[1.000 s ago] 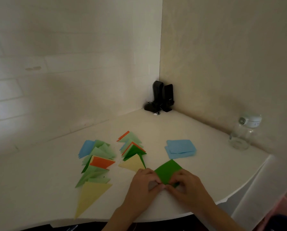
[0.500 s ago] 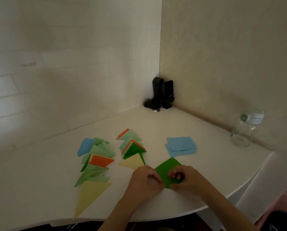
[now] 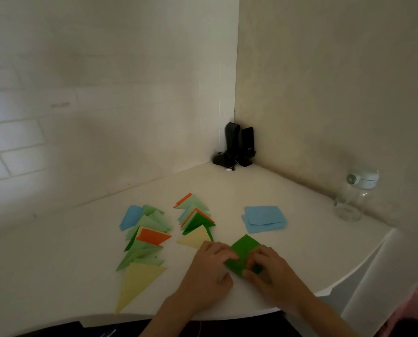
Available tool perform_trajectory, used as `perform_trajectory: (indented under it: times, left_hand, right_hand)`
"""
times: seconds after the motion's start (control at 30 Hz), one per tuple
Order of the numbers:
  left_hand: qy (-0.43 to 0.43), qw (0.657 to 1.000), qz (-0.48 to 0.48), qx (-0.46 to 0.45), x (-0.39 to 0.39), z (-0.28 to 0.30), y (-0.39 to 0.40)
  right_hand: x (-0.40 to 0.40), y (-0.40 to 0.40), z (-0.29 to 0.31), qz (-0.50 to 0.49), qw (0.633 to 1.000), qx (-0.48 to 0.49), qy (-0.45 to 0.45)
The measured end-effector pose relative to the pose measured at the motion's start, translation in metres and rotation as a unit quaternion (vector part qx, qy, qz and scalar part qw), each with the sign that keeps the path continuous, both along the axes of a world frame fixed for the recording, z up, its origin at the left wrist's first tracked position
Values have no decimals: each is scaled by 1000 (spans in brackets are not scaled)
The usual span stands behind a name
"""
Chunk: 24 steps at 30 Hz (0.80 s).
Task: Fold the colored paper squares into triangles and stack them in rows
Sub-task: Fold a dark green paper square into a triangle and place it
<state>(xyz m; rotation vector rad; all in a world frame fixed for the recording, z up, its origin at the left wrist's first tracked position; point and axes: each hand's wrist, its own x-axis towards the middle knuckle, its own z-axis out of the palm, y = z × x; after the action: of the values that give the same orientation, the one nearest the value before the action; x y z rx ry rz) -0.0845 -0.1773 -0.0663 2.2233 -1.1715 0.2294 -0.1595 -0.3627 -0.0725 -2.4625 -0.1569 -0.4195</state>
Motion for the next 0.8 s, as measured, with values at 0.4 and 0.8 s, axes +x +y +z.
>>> perform_trajectory:
  times: [0.4,0.8]
  left_hand:
    - [-167,984,30,60,-8,-8,-15]
    - [38,997,43,-58,-4,-7,-16]
  right_hand:
    - [-10,-41,5,8,998,-54,-7]
    - [-11,-31,-9,-63,996,-39,-48]
